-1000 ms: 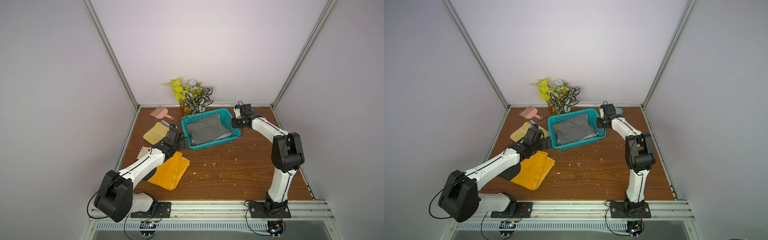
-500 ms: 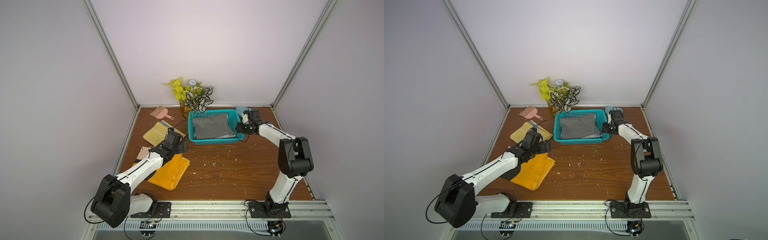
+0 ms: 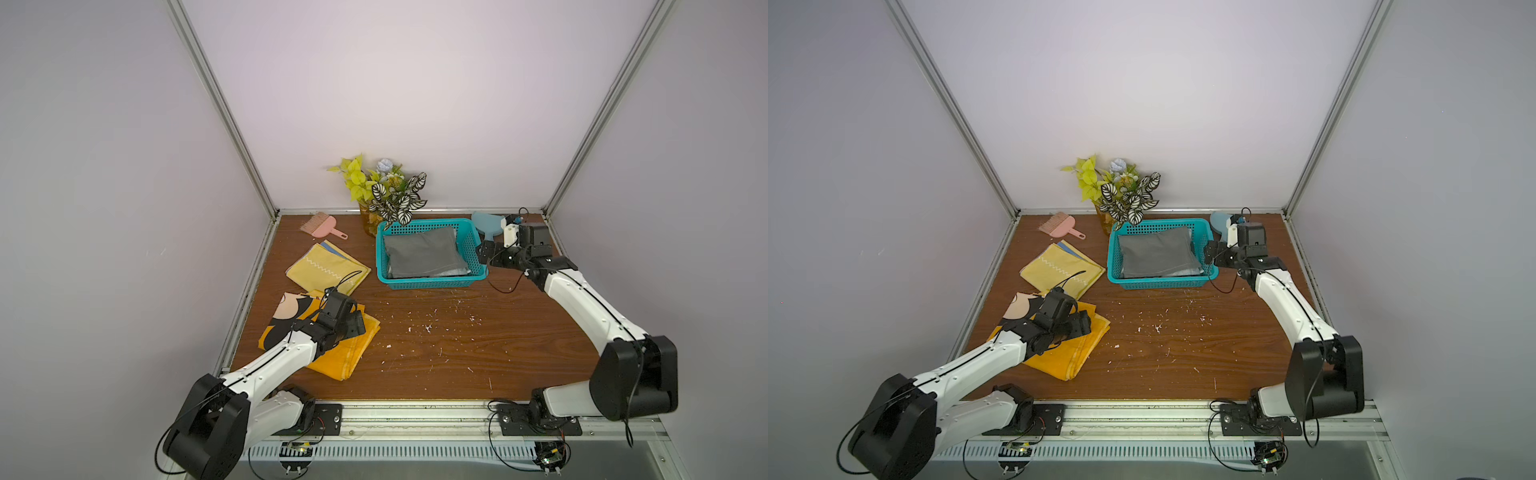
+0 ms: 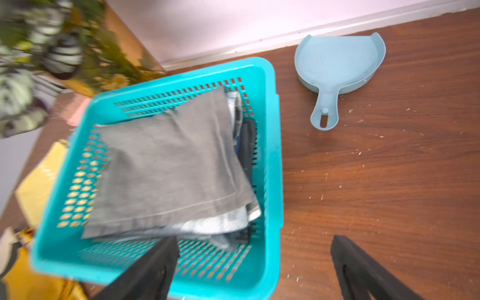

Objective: Put the folded pillowcase in the basket
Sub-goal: Move the pillowcase to the center of the board, then pick up the pillowcase from the center of the board.

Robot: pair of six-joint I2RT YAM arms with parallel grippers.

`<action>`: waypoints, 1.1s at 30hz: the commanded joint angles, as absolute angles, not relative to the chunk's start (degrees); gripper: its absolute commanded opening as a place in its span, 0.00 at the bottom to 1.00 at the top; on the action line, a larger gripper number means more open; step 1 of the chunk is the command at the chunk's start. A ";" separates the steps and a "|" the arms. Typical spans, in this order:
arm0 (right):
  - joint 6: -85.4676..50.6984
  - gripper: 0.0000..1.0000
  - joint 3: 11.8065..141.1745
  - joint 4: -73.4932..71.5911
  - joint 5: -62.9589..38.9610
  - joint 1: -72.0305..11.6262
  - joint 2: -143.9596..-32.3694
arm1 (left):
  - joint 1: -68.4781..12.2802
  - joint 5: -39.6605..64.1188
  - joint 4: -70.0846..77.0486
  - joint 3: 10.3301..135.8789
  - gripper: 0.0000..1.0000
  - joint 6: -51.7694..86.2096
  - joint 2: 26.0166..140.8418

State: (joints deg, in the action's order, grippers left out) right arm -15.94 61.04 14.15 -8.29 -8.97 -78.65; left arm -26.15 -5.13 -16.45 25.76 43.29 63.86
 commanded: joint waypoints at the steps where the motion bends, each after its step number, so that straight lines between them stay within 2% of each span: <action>1: -17.77 0.99 56.91 15.01 -12.61 -9.61 -75.86 | -25.86 -1.74 -15.67 23.14 0.87 45.67 65.75; 2: -18.15 0.99 55.68 15.11 -12.91 -9.68 -74.94 | -26.41 -1.06 -14.78 22.59 0.86 46.11 66.82; 5: -18.99 0.99 52.32 14.95 -13.70 -9.94 -72.56 | -30.35 -0.77 -11.95 21.97 0.72 47.87 70.47; 6: -19.16 0.99 51.51 14.94 -13.88 -9.98 -71.80 | -31.95 -0.11 -10.37 21.94 0.70 48.84 71.92; 12: -18.67 0.99 49.32 17.28 -12.33 -9.94 -69.55 | -41.31 9.84 6.53 21.67 0.69 57.83 79.95; 14: -18.53 0.99 48.81 17.79 -11.86 -9.94 -69.19 | -45.37 10.90 10.51 24.16 0.73 60.22 82.76; 18: -19.00 0.99 46.80 17.45 -12.34 -9.87 -67.93 | -51.84 10.79 8.34 37.29 0.81 58.00 93.17; 24: -21.01 0.99 41.50 15.18 -16.10 -9.74 -65.30 | -55.90 17.21 10.05 51.54 0.88 56.15 105.63; 29: -22.65 0.99 36.14 11.87 -21.22 -9.75 -64.24 | -56.33 11.60 -0.13 54.39 1.00 52.10 101.66; 33: -24.81 0.99 32.36 8.08 -25.96 -9.99 -64.95 | -55.97 3.36 -12.64 54.03 1.00 48.73 94.06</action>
State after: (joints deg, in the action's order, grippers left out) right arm -22.33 33.63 12.58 -20.34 -9.74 -65.28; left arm -55.79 9.39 1.28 54.46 52.14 98.72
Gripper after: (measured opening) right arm 0.988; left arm 0.999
